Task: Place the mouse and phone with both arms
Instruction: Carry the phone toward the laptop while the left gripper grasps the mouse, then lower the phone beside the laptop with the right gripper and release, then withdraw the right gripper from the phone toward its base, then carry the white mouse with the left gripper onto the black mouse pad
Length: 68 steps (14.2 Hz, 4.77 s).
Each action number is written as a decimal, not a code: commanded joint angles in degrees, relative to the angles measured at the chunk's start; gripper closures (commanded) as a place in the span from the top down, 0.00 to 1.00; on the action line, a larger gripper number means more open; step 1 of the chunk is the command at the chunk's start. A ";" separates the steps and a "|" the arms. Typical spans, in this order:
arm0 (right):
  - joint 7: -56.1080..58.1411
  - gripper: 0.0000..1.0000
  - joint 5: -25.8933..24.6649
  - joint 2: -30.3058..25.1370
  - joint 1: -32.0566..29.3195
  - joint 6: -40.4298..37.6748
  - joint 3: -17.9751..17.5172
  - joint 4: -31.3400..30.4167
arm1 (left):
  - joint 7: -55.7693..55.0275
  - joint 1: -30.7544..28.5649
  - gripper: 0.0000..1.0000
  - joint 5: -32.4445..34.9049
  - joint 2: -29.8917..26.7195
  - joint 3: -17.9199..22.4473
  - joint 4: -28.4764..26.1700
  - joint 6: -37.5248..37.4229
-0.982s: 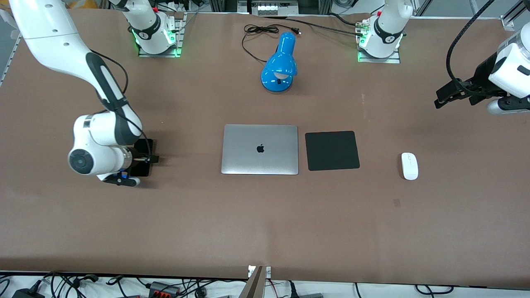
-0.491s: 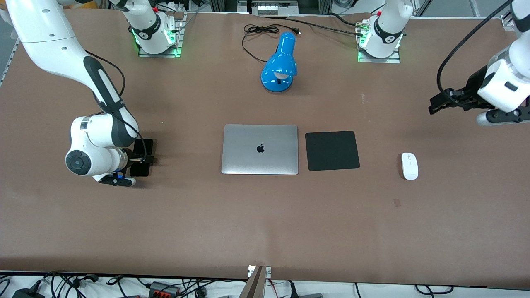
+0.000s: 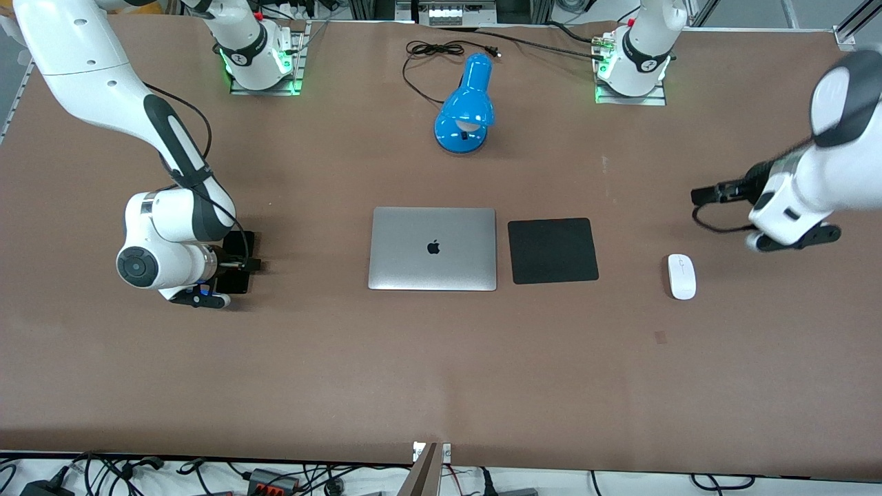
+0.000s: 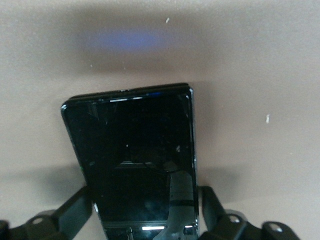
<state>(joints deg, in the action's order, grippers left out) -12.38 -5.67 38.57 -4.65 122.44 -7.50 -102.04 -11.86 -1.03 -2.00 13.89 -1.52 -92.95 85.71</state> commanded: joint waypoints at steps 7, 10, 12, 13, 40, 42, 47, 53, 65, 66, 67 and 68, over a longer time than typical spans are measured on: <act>-4.12 0.24 0.31 -1.83 2.88 -4.14 -8.74 4.21 | 5.88 -2.14 1.00 10.88 12.47 -0.32 -4.58 28.06; -9.07 0.24 0.30 -1.13 8.68 -2.92 -9.20 4.39 | 8.52 -2.58 1.00 10.88 12.56 -0.32 -11.54 41.25; -9.24 0.24 0.39 -0.60 9.66 -1.95 -9.29 4.30 | 8.69 -3.45 1.00 11.05 13.78 -0.23 -15.23 49.51; -10.29 0.24 0.39 -0.52 10.18 -1.95 -9.29 4.21 | 9.74 -4.50 1.00 11.40 14.75 -0.23 -16.46 53.90; -7.76 1.00 5.05 -27.65 -8.18 -31.02 -8.76 12.65 | 12.12 -5.66 0.57 11.14 19.94 -0.67 -16.56 55.27; -6.35 1.00 4.88 -30.39 -8.36 -31.48 -8.76 12.48 | 12.21 -6.00 0.74 11.23 21.26 -0.76 -16.48 55.27; -6.96 1.00 5.75 -30.48 -9.32 -32.35 -8.67 12.21 | 12.04 -6.09 0.78 11.05 21.26 -0.85 -16.39 55.27; -14.17 1.00 5.84 -33.38 -9.24 -27.70 -8.76 10.29 | 12.04 -6.09 0.43 11.05 21.26 -0.94 -16.39 54.48; -3.36 1.00 6.02 -34.97 -10.73 -28.22 -8.41 9.49 | -1.28 -4.17 0.21 10.70 19.42 -16.56 0.84 25.12; -3.27 1.00 6.02 -34.88 -10.73 -28.23 -8.41 9.66 | -5.93 -2.68 0.21 10.61 19.42 -17.97 0.49 24.95; -3.27 1.00 6.02 -34.88 -10.91 -28.40 -8.41 9.58 | -9.64 -0.05 0.21 10.70 19.68 -18.16 -0.30 24.94; -3.01 1.00 6.02 -34.88 -11.26 -28.49 -8.41 9.66 | -11.50 2.58 0.21 10.70 20.73 -18.16 -0.57 24.94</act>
<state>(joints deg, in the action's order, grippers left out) -16.57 -0.52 4.64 -14.75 93.84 -15.67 -91.92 -18.09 -2.39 7.95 32.78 -19.31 -93.28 111.28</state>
